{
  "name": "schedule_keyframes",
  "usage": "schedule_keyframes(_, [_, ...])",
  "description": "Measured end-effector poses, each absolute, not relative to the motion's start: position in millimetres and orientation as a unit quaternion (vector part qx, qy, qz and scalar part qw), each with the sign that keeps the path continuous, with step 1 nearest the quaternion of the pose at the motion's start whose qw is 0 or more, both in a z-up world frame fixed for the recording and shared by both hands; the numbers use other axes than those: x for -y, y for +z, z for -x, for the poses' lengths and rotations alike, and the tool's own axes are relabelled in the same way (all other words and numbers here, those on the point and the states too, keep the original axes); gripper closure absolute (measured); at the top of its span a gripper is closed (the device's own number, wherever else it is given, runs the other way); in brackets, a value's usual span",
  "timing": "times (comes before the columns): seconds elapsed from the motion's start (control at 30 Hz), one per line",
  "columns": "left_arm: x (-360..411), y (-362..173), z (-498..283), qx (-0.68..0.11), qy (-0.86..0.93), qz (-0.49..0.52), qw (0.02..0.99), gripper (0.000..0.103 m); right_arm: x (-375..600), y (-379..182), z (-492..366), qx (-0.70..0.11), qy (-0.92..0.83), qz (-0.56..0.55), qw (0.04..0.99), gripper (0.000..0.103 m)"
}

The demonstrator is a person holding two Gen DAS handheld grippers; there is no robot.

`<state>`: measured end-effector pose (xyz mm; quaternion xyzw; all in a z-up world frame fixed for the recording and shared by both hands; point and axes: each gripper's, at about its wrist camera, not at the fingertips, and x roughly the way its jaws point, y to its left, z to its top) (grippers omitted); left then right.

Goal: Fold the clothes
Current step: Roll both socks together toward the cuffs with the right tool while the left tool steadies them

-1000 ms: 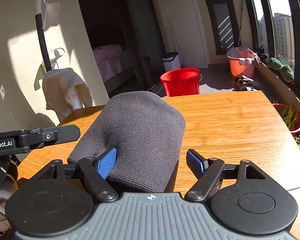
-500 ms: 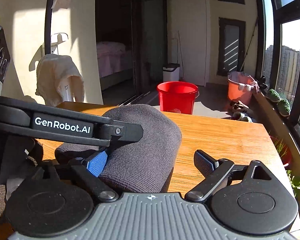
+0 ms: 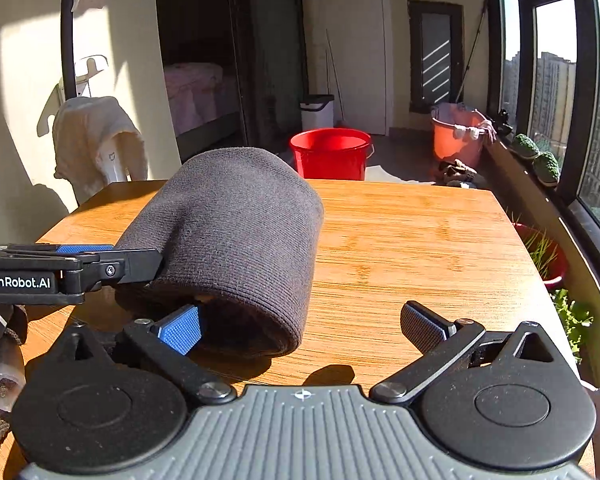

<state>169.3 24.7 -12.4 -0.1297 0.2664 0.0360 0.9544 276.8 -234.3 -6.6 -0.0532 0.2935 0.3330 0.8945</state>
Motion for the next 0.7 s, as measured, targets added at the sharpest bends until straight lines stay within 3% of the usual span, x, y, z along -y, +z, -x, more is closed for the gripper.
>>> schedule_keyframes(0.17, [-31, -13, -166, -0.268, 0.039, 0.126, 0.954, 0.012, 252, 23, -288, -0.244, 0.351, -0.056, 0.902, 0.000])
schedule_keyframes(0.33, [-34, -15, -164, -0.266, 0.039, 0.125, 0.955, 0.010, 219, 45, -343, -0.279, 0.332, -0.078, 0.898, 0.000])
schedule_keyframes(0.53, [-37, -21, -165, -0.262, 0.038, 0.134, 0.955, 0.007, 167, -7, -391, -0.415, 0.277, -0.015, 0.866, 0.000])
schedule_keyframes(0.7, [-40, -24, -161, -0.255, 0.034, 0.141, 0.956, 0.005, 199, 14, -358, -0.330, 0.276, -0.050, 0.901, 0.000])
